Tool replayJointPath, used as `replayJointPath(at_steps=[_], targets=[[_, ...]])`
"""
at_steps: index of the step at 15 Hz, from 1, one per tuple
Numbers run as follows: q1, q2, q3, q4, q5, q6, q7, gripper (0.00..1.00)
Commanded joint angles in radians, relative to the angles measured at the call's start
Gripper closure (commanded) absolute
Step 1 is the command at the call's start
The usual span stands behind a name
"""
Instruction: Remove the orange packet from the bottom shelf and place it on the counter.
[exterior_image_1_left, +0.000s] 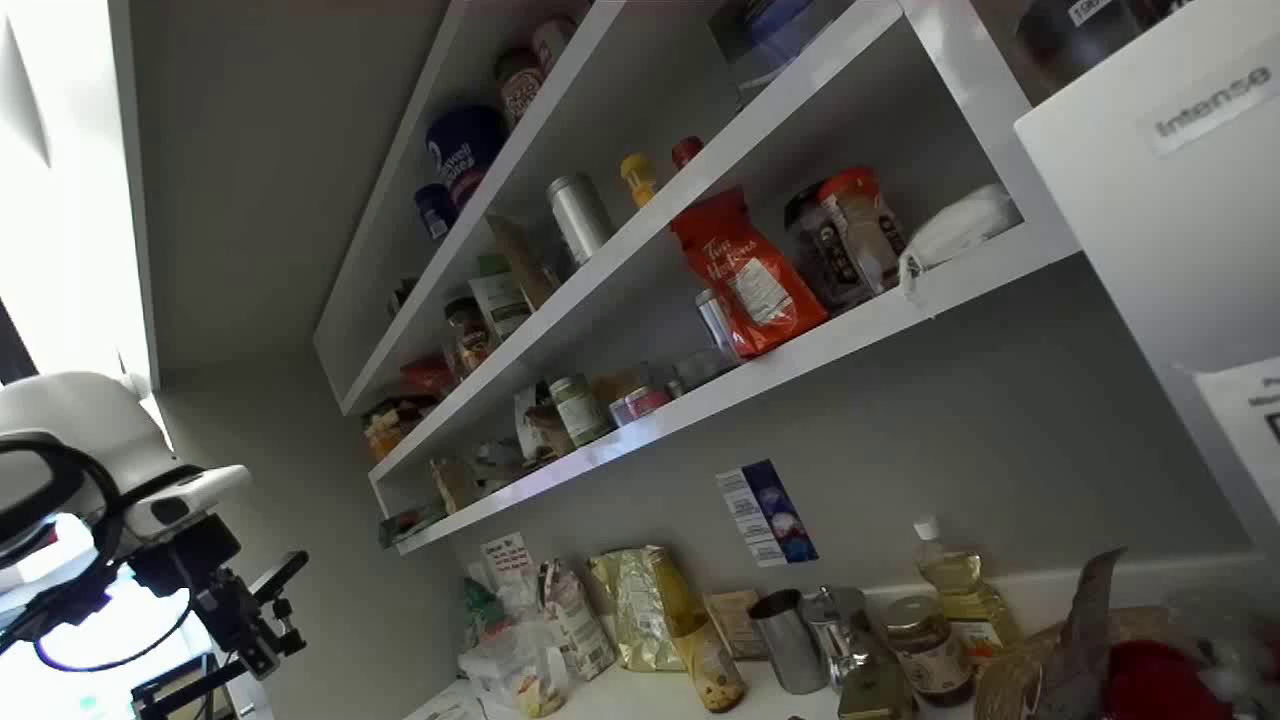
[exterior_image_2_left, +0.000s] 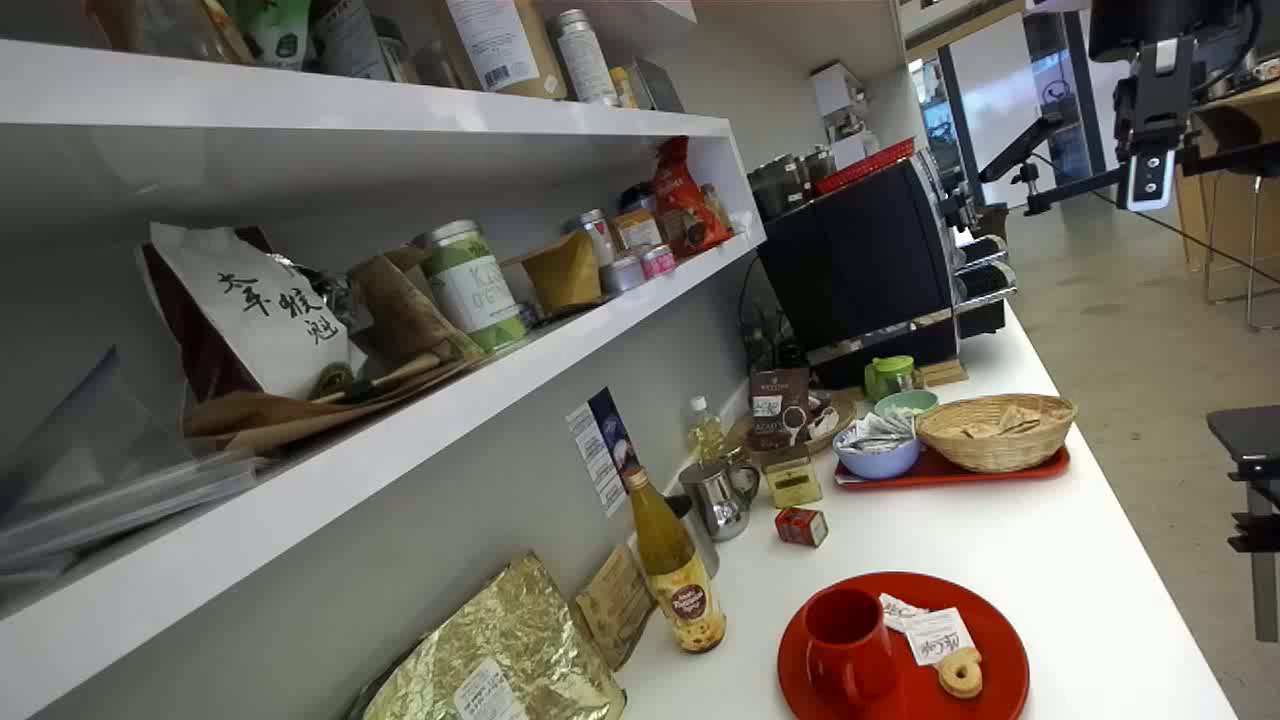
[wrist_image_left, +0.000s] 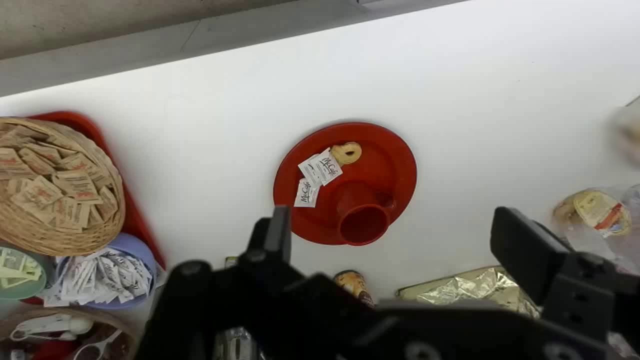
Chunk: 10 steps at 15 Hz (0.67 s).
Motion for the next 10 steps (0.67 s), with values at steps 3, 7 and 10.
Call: replayJointPath(at_steps=[3, 7, 10], targets=[[-0.01, 0.0, 0.006, 0.003, 0.007, -0.005, -0.007, 0.0], [-0.015, -0.001, 0.01, 0.003, 0.002, -0.004, -0.002, 0.0], [-0.066, -0.014, 0.013, -0.003, -0.04, 0.032, 0.015, 0.0]])
